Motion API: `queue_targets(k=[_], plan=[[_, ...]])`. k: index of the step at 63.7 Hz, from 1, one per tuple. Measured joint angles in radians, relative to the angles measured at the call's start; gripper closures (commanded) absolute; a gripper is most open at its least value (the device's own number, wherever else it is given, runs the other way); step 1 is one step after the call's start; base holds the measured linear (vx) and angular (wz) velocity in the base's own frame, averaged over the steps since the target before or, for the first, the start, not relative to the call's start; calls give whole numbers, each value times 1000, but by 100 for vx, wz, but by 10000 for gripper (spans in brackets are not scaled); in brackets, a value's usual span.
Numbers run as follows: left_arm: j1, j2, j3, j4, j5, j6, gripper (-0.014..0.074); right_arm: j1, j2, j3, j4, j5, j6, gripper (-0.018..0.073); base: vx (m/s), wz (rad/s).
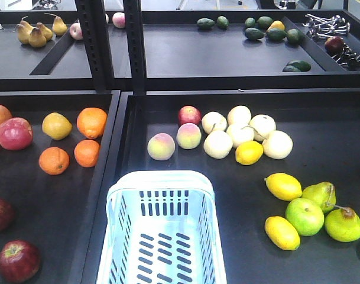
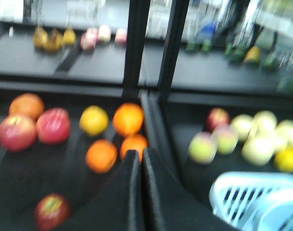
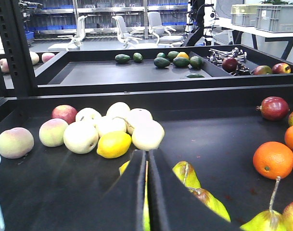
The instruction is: Pick three apples into basket with both arms
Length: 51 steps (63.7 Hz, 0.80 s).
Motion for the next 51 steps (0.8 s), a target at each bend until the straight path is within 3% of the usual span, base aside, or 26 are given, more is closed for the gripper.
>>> queue_targets(k=[11, 21, 28, 35, 51], plan=[[0, 215, -156, 0, 160, 100, 603, 0, 0, 0, 0, 0, 0, 568, 0, 0], [0, 303, -184, 0, 182, 114, 589, 0, 0, 0, 0, 0, 0, 568, 0, 0], [0, 321, -184, 0, 199, 114, 526, 0, 0, 0, 0, 0, 0, 568, 0, 0], [0, 321, -184, 0, 203, 115, 374, 0, 0, 0, 0, 0, 0, 568, 0, 0], [0, 321, -184, 16, 234, 116, -109, 0, 0, 0, 0, 0, 0, 568, 0, 0]])
